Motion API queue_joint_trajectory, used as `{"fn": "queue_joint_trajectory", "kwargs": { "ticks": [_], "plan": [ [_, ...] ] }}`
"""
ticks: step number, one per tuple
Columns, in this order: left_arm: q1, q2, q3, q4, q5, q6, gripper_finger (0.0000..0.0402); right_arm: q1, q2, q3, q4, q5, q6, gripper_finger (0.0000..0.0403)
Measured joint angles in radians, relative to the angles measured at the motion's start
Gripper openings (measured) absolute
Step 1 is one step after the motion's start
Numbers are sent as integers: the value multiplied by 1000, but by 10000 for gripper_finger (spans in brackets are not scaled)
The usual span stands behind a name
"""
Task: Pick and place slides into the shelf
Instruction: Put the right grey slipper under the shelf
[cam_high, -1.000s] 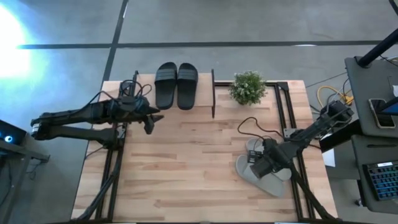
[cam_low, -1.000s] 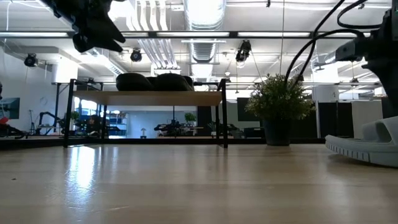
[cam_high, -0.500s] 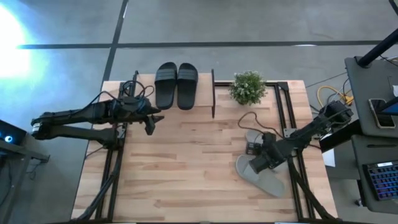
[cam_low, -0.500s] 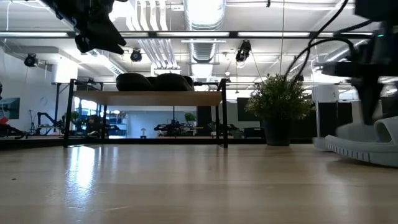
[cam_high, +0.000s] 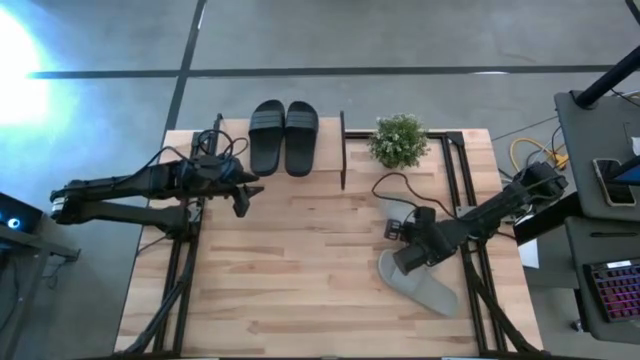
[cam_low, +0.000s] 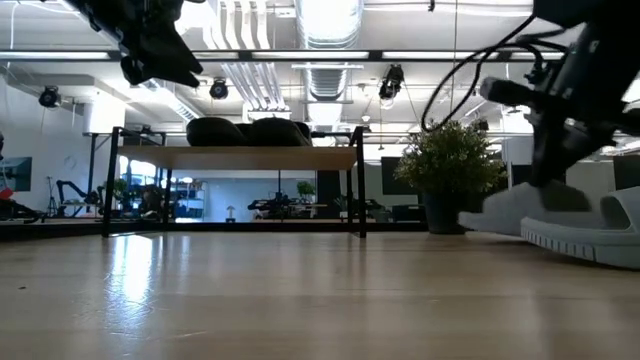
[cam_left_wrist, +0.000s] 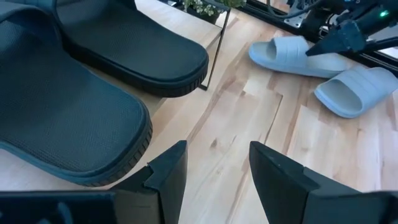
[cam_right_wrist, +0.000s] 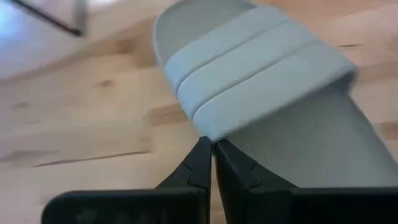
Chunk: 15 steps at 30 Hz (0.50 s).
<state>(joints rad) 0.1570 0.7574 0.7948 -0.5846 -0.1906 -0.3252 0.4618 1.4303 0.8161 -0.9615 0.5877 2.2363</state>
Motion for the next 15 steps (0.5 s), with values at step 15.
{"fn": "queue_joint_trajectory", "kwargs": {
  "ticks": [15],
  "plan": [
    [0,12,11,5,0,-2,159,-103,17,235,215,68,-224,9]
  ]
}}
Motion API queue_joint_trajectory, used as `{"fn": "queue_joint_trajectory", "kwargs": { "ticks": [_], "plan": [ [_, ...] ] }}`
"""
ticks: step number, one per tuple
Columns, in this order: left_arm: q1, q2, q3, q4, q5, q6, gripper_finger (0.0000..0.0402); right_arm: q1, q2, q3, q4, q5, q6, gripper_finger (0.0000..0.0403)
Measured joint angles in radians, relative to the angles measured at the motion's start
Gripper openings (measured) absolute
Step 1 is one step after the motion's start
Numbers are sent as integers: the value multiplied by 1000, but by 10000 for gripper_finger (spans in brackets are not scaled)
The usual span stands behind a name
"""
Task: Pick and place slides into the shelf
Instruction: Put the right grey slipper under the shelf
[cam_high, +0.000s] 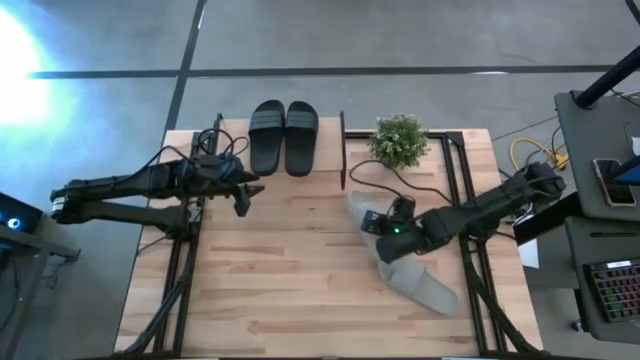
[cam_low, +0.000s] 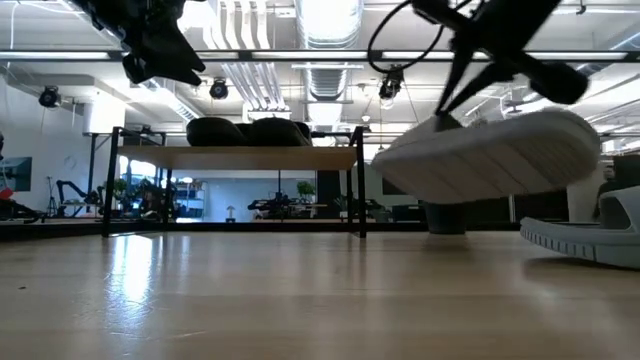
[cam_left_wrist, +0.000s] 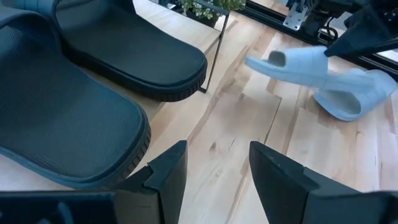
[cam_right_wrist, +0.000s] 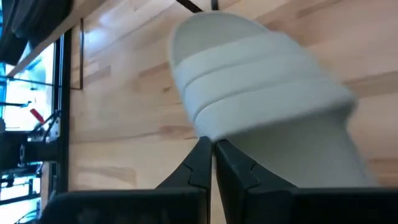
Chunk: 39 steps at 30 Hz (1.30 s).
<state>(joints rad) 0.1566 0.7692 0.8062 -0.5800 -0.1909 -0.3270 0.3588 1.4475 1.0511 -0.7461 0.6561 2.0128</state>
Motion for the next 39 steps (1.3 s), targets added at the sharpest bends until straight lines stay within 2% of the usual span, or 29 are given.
{"fn": "queue_joint_trajectory", "kwargs": {
  "ticks": [8,14,21,27,33,39],
  "plan": [
    [-2,-14,0,-7,1,21,159,-138,189,65,299,-152,-245,8],
    [-22,-73,28,-8,81,106,159,-254,353,202,449,-273,-475,8],
    [-22,-146,22,-28,79,95,159,-335,512,377,439,-330,-620,18],
    [-22,-177,22,-121,78,44,159,-331,596,482,429,-447,-697,69],
    [-21,-203,20,-140,33,19,159,-328,574,503,317,-473,-739,147],
    [-21,-210,19,-142,33,18,159,-293,434,511,100,-473,-818,199]
  ]
}}
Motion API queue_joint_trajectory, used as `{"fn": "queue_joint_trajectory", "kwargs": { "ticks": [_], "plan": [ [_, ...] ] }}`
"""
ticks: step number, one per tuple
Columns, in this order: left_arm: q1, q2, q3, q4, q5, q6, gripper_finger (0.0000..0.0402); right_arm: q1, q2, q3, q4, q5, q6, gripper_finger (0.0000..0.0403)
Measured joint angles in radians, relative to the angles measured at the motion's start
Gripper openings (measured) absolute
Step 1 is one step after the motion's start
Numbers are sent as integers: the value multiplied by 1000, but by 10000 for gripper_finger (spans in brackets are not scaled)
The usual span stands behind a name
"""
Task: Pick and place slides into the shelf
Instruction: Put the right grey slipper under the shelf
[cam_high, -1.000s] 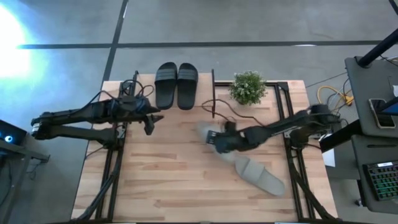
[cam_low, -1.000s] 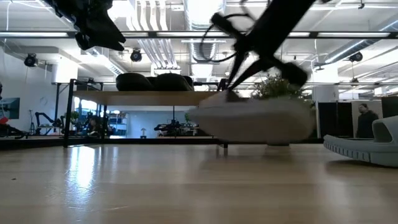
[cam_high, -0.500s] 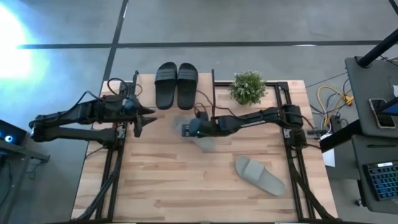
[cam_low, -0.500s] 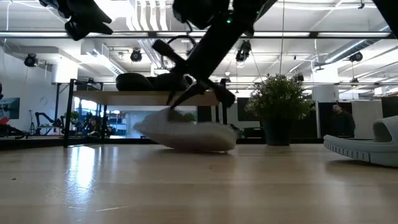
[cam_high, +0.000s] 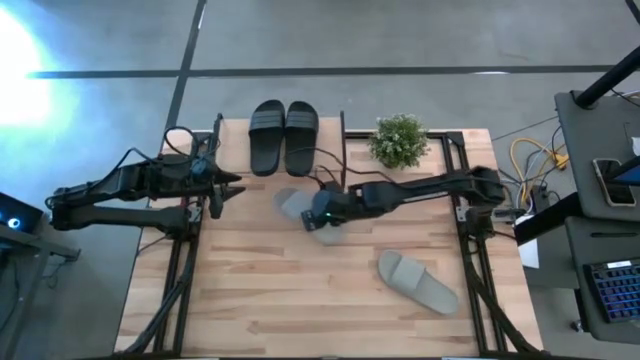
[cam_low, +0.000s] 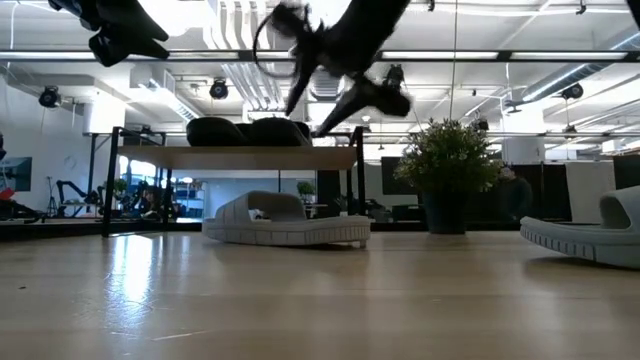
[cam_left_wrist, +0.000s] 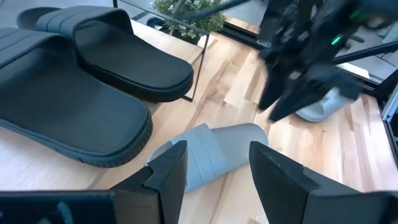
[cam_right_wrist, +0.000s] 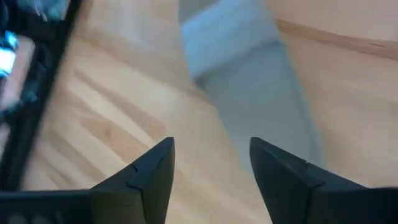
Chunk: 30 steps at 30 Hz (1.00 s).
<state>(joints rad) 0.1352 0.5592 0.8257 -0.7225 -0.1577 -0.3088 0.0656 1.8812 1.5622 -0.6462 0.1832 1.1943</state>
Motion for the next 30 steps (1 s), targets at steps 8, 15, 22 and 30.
{"fn": "queue_joint_trajectory", "kwargs": {
  "ticks": [8,15,22,30],
  "plan": [
    [0,3,-32,4,26,-26,159,55,-89,-23,-405,28,-21,160],
    [-40,40,-100,16,226,-75,140,81,-81,-70,-427,27,-17,67],
    [-171,88,-116,18,229,-77,14,80,-80,-118,-381,27,-15,12],
    [-331,199,-211,80,37,-85,2,81,-58,-157,-312,64,-55,9]
  ]
}}
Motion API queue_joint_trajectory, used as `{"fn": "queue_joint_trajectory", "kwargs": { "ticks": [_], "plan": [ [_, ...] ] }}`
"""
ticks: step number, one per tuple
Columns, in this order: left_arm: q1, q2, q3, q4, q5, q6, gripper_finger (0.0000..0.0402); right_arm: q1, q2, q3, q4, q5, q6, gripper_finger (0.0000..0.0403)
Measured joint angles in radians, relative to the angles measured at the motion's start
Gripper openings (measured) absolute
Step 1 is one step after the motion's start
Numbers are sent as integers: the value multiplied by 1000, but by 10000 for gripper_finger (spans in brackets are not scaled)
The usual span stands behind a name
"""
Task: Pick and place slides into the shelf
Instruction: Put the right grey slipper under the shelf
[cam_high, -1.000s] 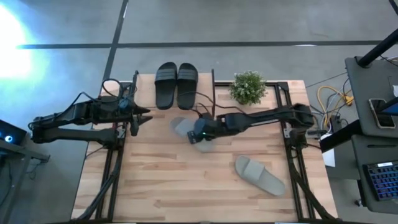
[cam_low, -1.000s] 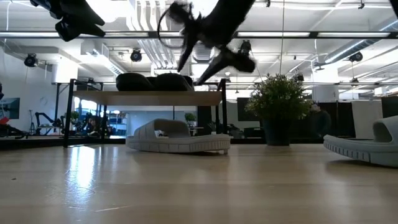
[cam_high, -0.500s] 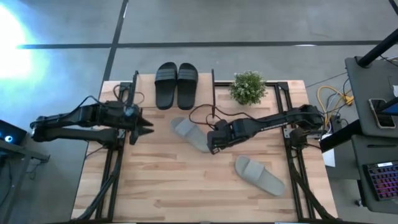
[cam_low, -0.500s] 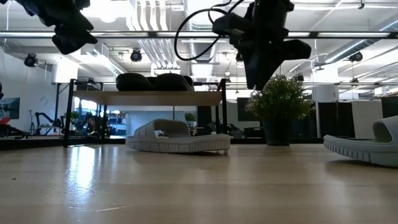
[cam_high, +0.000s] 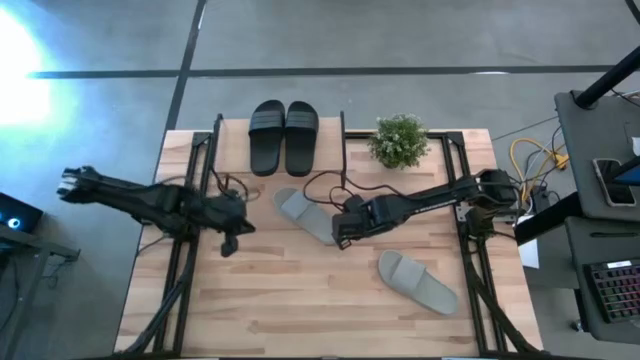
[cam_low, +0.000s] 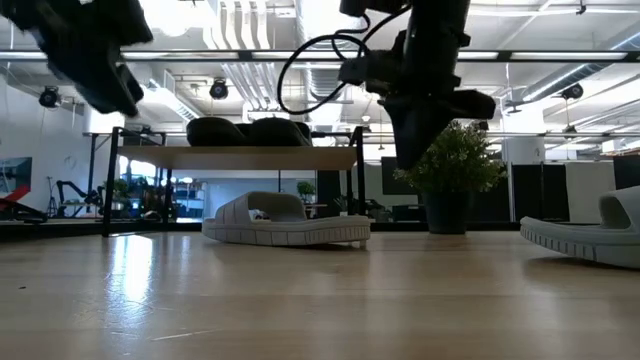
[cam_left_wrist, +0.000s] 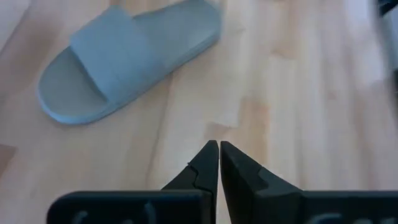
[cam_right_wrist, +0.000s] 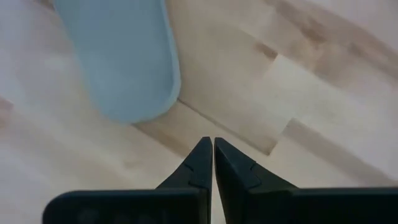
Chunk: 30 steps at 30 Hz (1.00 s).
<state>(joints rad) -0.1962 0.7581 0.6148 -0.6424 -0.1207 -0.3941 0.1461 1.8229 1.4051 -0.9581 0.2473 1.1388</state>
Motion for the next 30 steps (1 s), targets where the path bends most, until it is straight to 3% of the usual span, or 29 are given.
{"fn": "queue_joint_trajectory", "kwargs": {
  "ticks": [6,10,18,23,30],
  "plan": [
    [-67,108,-96,274,-233,-110,1,0,2,-27,26,67,-179,9],
    [-68,196,-127,475,-262,-142,1,-4,2,-51,29,64,-299,9],
    [-68,381,-130,445,-260,-312,1,-9,2,-152,211,-13,-396,9],
    [-58,470,-117,458,-356,-334,1,-19,8,-203,362,-41,-478,9],
    [-46,559,-100,501,-359,-335,1,-22,38,-250,587,-147,-684,8]
  ]
}}
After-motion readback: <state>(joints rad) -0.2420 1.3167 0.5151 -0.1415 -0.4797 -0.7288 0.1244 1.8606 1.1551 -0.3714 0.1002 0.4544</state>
